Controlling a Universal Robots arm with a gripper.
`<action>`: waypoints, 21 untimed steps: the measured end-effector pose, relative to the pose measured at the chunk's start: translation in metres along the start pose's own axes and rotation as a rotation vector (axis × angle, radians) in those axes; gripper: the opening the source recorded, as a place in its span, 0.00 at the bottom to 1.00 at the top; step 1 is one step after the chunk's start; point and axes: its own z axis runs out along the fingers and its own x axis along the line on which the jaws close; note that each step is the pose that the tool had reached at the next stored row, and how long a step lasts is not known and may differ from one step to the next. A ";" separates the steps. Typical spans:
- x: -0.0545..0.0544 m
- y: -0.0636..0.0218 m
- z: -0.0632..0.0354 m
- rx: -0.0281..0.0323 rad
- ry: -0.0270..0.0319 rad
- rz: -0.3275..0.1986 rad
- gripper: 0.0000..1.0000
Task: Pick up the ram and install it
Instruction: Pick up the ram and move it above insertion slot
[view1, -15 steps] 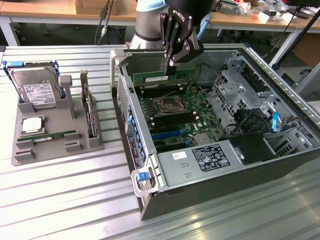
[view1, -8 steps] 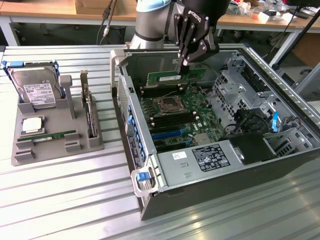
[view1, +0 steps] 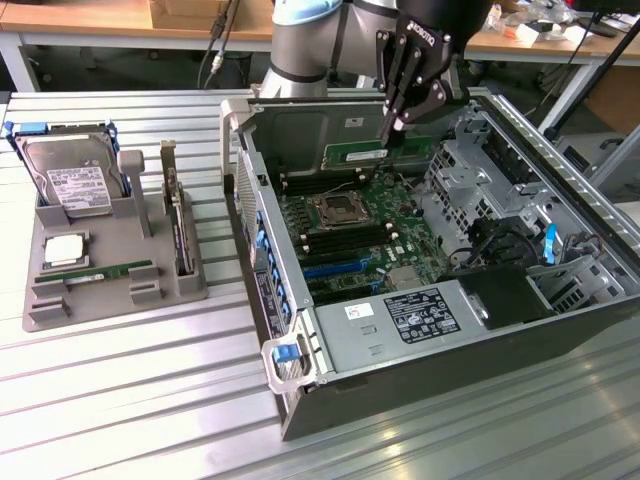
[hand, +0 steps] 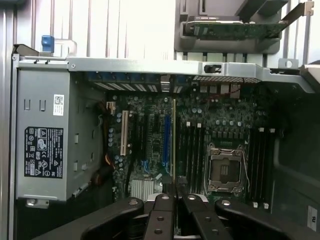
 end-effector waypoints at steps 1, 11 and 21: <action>0.000 -0.0066 -0.0002 0.0000 0.0011 0.000 0.12; 0.002 -0.0460 -0.0019 -0.0007 0.0088 0.000 0.12; 0.004 -0.0840 -0.0034 -0.0013 0.0156 0.001 0.12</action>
